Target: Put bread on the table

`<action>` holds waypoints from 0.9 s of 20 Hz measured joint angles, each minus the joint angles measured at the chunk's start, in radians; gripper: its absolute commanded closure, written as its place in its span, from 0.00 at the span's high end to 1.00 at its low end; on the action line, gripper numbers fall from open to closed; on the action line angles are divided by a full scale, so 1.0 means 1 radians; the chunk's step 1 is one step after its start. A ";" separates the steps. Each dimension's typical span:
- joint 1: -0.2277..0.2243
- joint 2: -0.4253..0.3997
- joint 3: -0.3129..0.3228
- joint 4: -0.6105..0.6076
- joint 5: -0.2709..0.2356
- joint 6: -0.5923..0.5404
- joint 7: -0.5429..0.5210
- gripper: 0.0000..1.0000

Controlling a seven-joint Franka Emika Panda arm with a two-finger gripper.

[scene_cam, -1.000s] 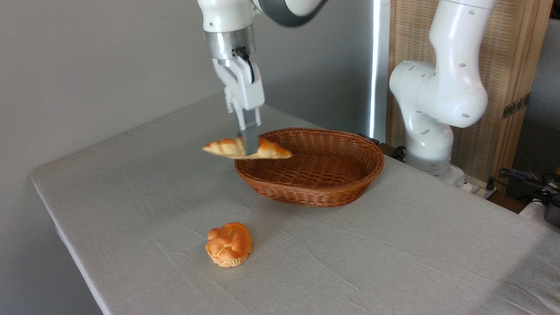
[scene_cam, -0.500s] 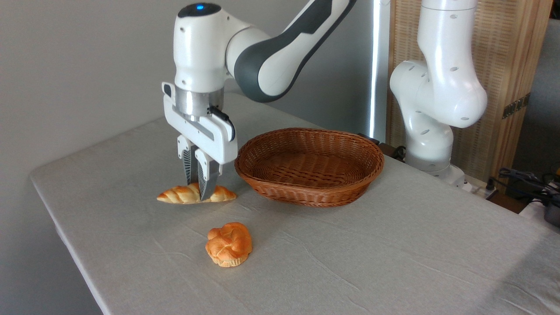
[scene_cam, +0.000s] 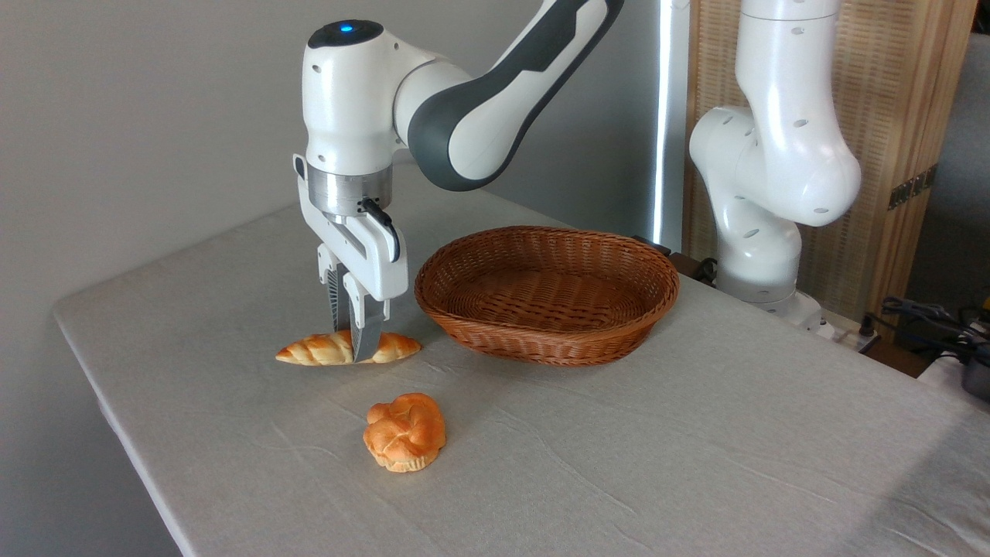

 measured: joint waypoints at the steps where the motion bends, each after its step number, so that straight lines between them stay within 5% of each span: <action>1: 0.000 0.000 0.000 0.000 0.000 0.000 0.001 1.00; 12: 0.018 -0.037 0.019 0.016 0.003 -0.011 0.154 1.00; 14: 0.041 -0.060 0.024 0.055 0.003 -0.104 0.161 1.00; 18: 0.110 -0.074 0.029 0.264 0.024 -0.469 0.161 1.00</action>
